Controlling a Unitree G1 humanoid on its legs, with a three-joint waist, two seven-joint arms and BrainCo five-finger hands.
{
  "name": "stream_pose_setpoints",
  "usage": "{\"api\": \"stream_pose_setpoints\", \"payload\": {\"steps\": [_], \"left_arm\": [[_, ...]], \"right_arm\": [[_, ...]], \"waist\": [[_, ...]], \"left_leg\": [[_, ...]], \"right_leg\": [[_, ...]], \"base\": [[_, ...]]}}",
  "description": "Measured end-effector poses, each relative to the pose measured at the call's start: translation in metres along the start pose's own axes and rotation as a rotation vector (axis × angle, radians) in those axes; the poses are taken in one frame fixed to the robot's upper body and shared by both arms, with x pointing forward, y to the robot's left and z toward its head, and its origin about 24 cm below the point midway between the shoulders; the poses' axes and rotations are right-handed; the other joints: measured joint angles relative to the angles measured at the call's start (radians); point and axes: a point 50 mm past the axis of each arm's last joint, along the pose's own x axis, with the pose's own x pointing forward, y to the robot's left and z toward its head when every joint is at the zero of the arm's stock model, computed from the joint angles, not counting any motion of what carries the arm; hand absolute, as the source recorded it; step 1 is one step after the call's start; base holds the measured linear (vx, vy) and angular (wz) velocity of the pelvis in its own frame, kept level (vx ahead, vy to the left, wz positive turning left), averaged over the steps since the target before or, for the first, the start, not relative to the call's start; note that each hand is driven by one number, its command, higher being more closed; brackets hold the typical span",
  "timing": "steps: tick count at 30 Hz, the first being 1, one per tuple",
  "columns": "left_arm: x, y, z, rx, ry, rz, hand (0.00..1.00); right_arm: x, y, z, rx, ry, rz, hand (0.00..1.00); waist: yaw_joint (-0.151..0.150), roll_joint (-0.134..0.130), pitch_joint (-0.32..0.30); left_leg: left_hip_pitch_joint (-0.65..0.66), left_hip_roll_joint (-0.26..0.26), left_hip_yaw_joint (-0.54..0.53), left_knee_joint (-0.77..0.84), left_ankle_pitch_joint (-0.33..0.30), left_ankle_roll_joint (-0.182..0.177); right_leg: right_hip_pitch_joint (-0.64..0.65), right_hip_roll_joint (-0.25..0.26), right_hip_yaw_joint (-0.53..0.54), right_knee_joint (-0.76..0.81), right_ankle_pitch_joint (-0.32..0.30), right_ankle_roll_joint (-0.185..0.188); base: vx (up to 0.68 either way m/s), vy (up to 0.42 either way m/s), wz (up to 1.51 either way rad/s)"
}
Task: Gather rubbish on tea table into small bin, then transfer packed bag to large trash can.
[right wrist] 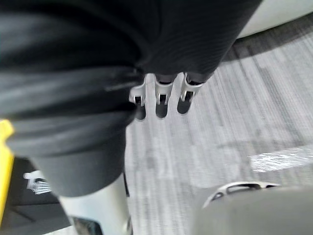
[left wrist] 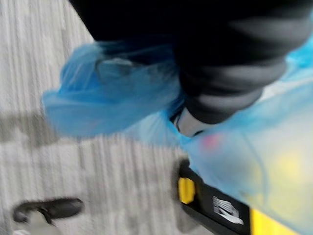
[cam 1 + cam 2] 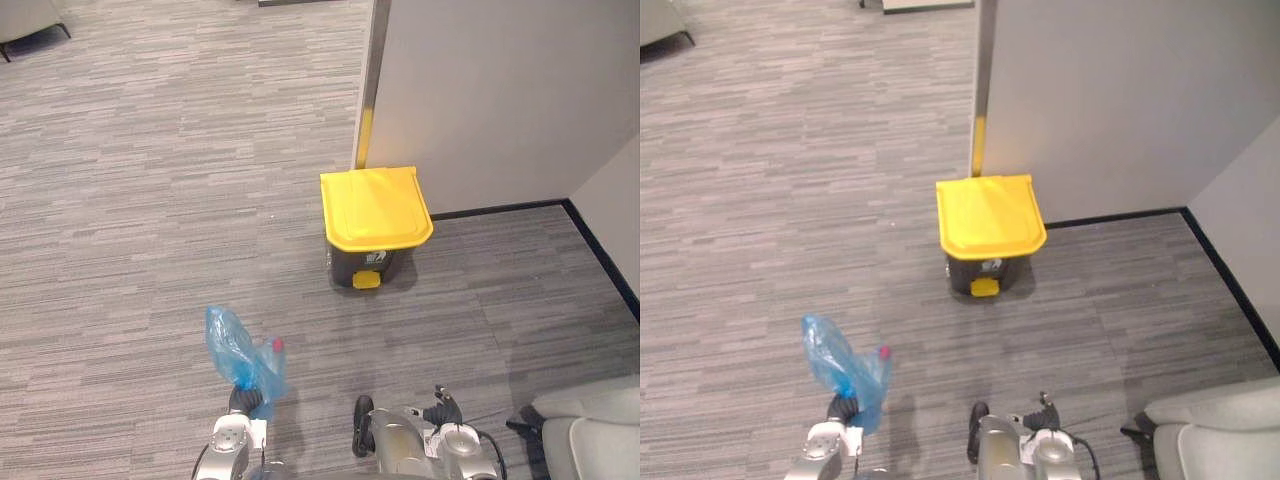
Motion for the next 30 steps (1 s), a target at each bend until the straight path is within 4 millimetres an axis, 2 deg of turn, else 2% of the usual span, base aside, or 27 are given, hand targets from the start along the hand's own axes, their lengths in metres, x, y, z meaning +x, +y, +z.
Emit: {"api": "stream_pose_setpoints", "payload": {"steps": [2, 4, 5, 6, 7, 8, 9, 10, 11, 13, 15, 16, 17, 18, 20, 21, 22, 23, 24, 25, 27, 28, 30], "left_arm": [[0.000, -0.008, 0.000, -0.016, 0.001, -0.023, 1.00], [0.002, -0.009, 0.003, -0.016, -0.005, -0.034, 1.00], [0.001, -0.010, 0.002, -0.015, -0.002, -0.035, 1.00], [0.001, -0.009, 0.001, -0.015, 0.002, -0.035, 1.00], [0.000, -0.009, -0.001, -0.014, 0.010, -0.034, 1.00], [0.000, -0.007, -0.004, -0.007, 0.024, -0.028, 1.00], [0.000, -0.002, -0.006, 0.006, 0.033, -0.019, 1.00], [0.000, 0.000, -0.007, 0.009, 0.034, -0.017, 1.00], [0.001, 0.002, -0.006, 0.017, 0.032, -0.014, 1.00], [-0.001, 0.003, -0.009, 0.019, 0.048, -0.010, 1.00], [-0.003, 0.010, -0.015, 0.033, 0.067, 0.005, 1.00], [-0.003, 0.011, -0.016, 0.039, 0.070, 0.006, 1.00], [-0.002, 0.016, -0.014, 0.054, 0.065, 0.020, 1.00], [-0.001, 0.023, -0.011, 0.070, 0.056, 0.041, 1.00], [0.000, 0.031, -0.009, 0.076, 0.051, 0.064, 1.00], [0.000, 0.034, -0.009, 0.085, 0.052, 0.070, 1.00], [0.000, 0.036, -0.010, 0.088, 0.054, 0.073, 1.00], [-0.001, 0.039, -0.011, 0.097, 0.059, 0.078, 1.00], [0.000, 0.036, -0.014, 0.086, 0.077, 0.079, 1.00], [0.000, 0.029, -0.017, 0.066, 0.091, 0.070, 1.00], [0.000, 0.017, -0.017, 0.042, 0.087, 0.046, 1.00], [0.002, 0.013, -0.013, 0.042, 0.077, 0.032, 1.00], [0.004, 0.010, -0.011, 0.041, 0.069, 0.019, 1.00]], "right_arm": [[0.000, -0.001, 0.001, 0.020, 0.001, -0.010, 0.00], [0.001, -0.002, 0.000, 0.030, 0.008, -0.016, 0.00], [0.001, -0.003, -0.001, 0.030, 0.014, -0.019, 0.00], [0.000, -0.004, -0.004, 0.031, 0.024, -0.024, 0.00], [0.000, -0.008, -0.007, 0.022, 0.034, -0.034, 0.00], [0.000, -0.008, -0.010, 0.017, 0.046, -0.038, 0.00], [-0.001, -0.002, -0.012, 0.018, 0.056, -0.022, 0.00], [-0.002, 0.000, -0.013, 0.019, 0.061, -0.018, 0.00], [-0.004, 0.000, -0.019, 0.020, 0.077, -0.017, 0.00], [-0.003, 0.001, -0.016, 0.022, 0.066, -0.014, 0.00], [-0.002, 0.004, -0.013, 0.013, 0.058, -0.002, 0.00], [-0.002, 0.004, -0.011, 0.012, 0.051, 0.000, 0.00], [-0.001, 0.006, -0.007, 0.008, 0.041, 0.005, 0.00], [-0.001, 0.007, -0.008, -0.004, 0.047, 0.012, 0.00], [0.001, 0.010, -0.003, -0.018, 0.032, 0.026, 0.00], [0.002, 0.011, 0.002, -0.019, 0.019, 0.033, 0.00], [0.002, 0.012, 0.002, -0.022, 0.019, 0.034, 0.00], [0.001, 0.012, -0.003, -0.029, 0.031, 0.038, 0.00], [0.002, 0.006, -0.003, -0.035, 0.030, 0.026, 0.00], [0.004, -0.001, -0.001, -0.051, 0.029, 0.010, 0.00], [0.005, -0.009, -0.005, -0.063, 0.042, -0.008, 0.00], [0.005, -0.012, -0.006, -0.047, 0.048, -0.020, 0.00], [0.004, -0.009, -0.009, -0.030, 0.058, -0.017, 0.00]], "waist": [[0.002, -0.006, -0.004], [0.010, -0.007, -0.001], [0.009, -0.007, -0.001], [0.011, -0.006, -0.002], [0.012, 0.010, -0.010], [0.019, 0.010, -0.015], [0.016, -0.011, -0.027], [0.014, -0.017, -0.030], [0.016, -0.032, -0.035], [0.016, -0.032, -0.032], [0.013, -0.035, -0.031], [0.010, -0.034, -0.030], [0.001, -0.029, -0.028], [0.002, -0.028, -0.027], [0.004, -0.011, -0.019], [0.000, -0.002, -0.014], [0.000, -0.009, -0.019], [0.000, -0.043, -0.032], [0.001, -0.028, -0.020], [0.003, 0.010, -0.026], [0.000, 0.039, -0.037], [-0.003, 0.036, -0.035], [-0.005, 0.017, -0.028]], "left_leg": [[-0.065, 0.003, 0.046, -0.098, -0.018, 0.029], [-0.103, -0.029, 0.036, -0.273, -0.002, 0.052], [-0.107, -0.059, 0.016, -0.392, 0.028, 0.059], [-0.103, -0.081, -0.007, -0.477, 0.066, 0.051], [-0.098, -0.099, -0.038, -0.571, 0.156, 0.034], [-0.081, -0.109, -0.038, -0.576, 0.233, 0.050], [-0.064, -0.140, -0.023, -0.585, 0.210, 0.068], [-0.062, -0.151, -0.019, -0.585, 0.199, 0.074], [-0.047, -0.175, 0.003, -0.584, 0.162, 0.083], [-0.001, -0.207, 0.036, -0.593, 0.127, 0.102], [0.055, -0.226, 0.061, -0.600, 0.111, 0.117], [0.070, -0.227, 0.061, -0.600, 0.105, 0.124], [0.088, -0.226, 0.056, -0.605, 0.099, 0.134], [0.112, -0.217, 0.051, -0.625, 0.097, 0.133], [0.139, -0.190, 0.048, -0.650, 0.097, 0.132], [0.144, -0.174, 0.038, -0.649, 0.098, 0.131], [0.145, -0.176, 0.032, -0.649, 0.098, 0.130], [0.150, -0.206, 0.028, -0.648, 0.091, 0.116], [0.168, -0.205, 0.017, -0.648, 0.073, 0.090], [0.175, -0.178, 0.012, -0.643, 0.069, 0.084], [0.177, -0.158, 0.003, -0.639, 0.072, 0.080], [0.172, -0.149, 0.002, -0.614, 0.081, 0.066], [0.134, -0.137, 0.000, -0.498, 0.081, 0.062]], "right_leg": [[0.042, -0.004, 0.008, -0.044, 0.001, 0.001], [0.058, -0.019, 0.022, -0.065, 0.001, 0.014], [0.070, -0.032, 0.030, -0.077, 0.000, 0.033], [0.080, -0.038, 0.042, -0.083, -0.002, 0.049], [0.089, -0.034, 0.055, -0.093, -0.006, 0.074], [0.089, -0.034, 0.089, -0.091, -0.017, 0.101], [0.101, -0.066, 0.104, -0.092, -0.028, 0.128], [0.101, -0.078, 0.108, -0.084, -0.034, 0.137], [0.088, -0.108, 0.129, -0.040, -0.057, 0.155], [0.029, -0.144, 0.175, 0.122, -0.069, 0.169], [-0.060, -0.172, 0.196, 0.341, -0.039, 0.202], [-0.084, -0.180, 0.190, 0.399, -0.030, 0.202], [-0.101, -0.185, 0.167, 0.446, -0.051, 0.194], [-0.120, -0.176, 0.129, 0.454, -0.092, 0.173], [-0.150, -0.137, 0.068, 0.404, -0.120, 0.145], [-0.173, -0.099, 0.037, 0.295, -0.109, 0.132], [-0.176, -0.084, 0.035, 0.209, -0.071, 0.117], [-0.170, -0.083, 0.043, 0.068, 0.090, 0.062], [-0.160, -0.083, 0.028, 0.083, 0.071, 0.027], [-0.139, -0.059, 0.023, 0.063, 0.076, 0.018], [-0.105, -0.035, 0.013, 0.008, 0.076, 0.018], [-0.084, -0.029, 0.007, -0.019, 0.071, 0.019], [-0.044, -0.032, -0.004, -0.051, 0.066, 0.025]], "base": [[0.28, 0.011, -0.14], [0.24, 0.104, -0.18], [0.24, 0.171, -0.16], [0.25, 0.191, -0.24], [0.29, 0.277, -0.51], [0.30, 0.283, -0.47], [0.28, 0.284, -0.35], [0.19, 0.186, -0.19], [0.16, 0.194, -0.31], [0.22, 0.267, -0.41], [0.23, 0.205, -0.32], [0.27, 0.111, 0.05], [0.34, 0.072, 0.24], [0.29, 0.011, 0.22], [0.23, -0.048, 0.10], [0.25, -0.096, 0.14], [0.32, -0.134, 0.19], [0.25, -0.108, 0.12], [0.30, -0.103, 0.02], [0.29, -0.090, -0.09], [0.26, -0.083, -0.05], [0.21, -0.094, 0.09], [0.18, -0.095, 0.20]]}}
